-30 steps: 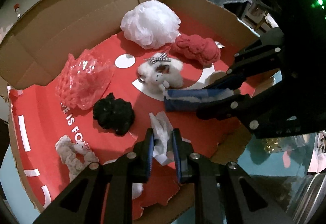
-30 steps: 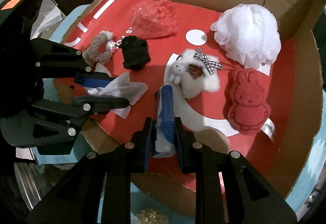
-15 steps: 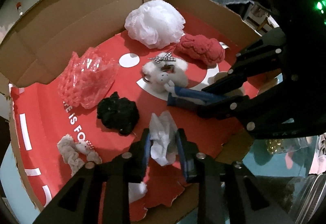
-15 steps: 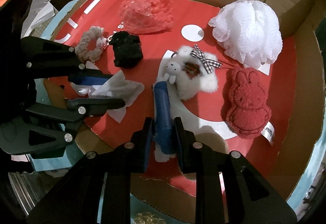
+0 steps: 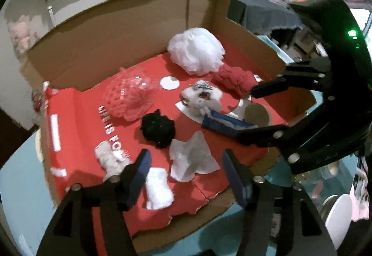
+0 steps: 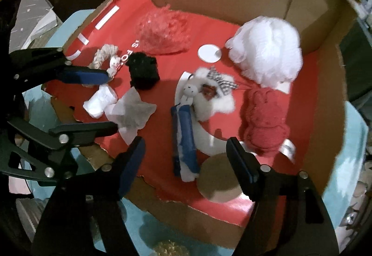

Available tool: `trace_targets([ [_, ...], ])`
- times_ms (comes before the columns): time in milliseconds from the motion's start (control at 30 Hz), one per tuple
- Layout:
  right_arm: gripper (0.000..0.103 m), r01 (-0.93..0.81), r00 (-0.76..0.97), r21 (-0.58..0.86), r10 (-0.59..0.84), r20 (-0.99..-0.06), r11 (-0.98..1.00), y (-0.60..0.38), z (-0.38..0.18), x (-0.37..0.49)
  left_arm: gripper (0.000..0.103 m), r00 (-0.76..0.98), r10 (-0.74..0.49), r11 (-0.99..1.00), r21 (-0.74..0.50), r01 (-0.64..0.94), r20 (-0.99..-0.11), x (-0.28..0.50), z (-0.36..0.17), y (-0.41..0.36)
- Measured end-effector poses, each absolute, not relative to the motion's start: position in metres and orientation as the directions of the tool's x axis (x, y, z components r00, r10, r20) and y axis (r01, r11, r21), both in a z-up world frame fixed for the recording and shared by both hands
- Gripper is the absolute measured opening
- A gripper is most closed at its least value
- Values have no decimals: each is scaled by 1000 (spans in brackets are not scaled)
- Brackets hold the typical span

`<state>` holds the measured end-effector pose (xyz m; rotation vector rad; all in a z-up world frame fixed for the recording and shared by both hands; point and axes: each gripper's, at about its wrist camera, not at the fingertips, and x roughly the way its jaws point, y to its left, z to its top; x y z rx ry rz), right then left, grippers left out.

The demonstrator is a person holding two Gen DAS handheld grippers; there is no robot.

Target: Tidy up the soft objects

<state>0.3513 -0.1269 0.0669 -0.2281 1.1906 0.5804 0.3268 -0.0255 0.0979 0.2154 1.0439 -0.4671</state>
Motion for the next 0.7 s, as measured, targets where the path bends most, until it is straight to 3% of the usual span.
trace_targets([
  [100, 71, -494, 286, 135, 307, -907, 859, -136, 82, 344, 79, 444, -265, 904, -59, 424, -856, 318, 106, -20],
  [167, 71, -465, 321, 121, 294, -900, 877, -142, 91, 338, 94, 462, -248, 919, -56, 390, -851, 312, 110, -17],
  [200, 72, -454, 330, 120, 292, -898, 883, -144, 95, 335, 96, 478, -234, 928, -48, 370, -846, 310, 111, -15],
  [300, 80, -393, 375, 116, 275, -885, 912, -153, 106, 321, 97, 502, -236, 941, -67, 330, -832, 302, 116, -10],
  [700, 81, -231, 448, 83, 182, -875, 969, -166, 87, 301, 99, 540, -105, 992, -49, 116, -835, 294, 97, 12],
])
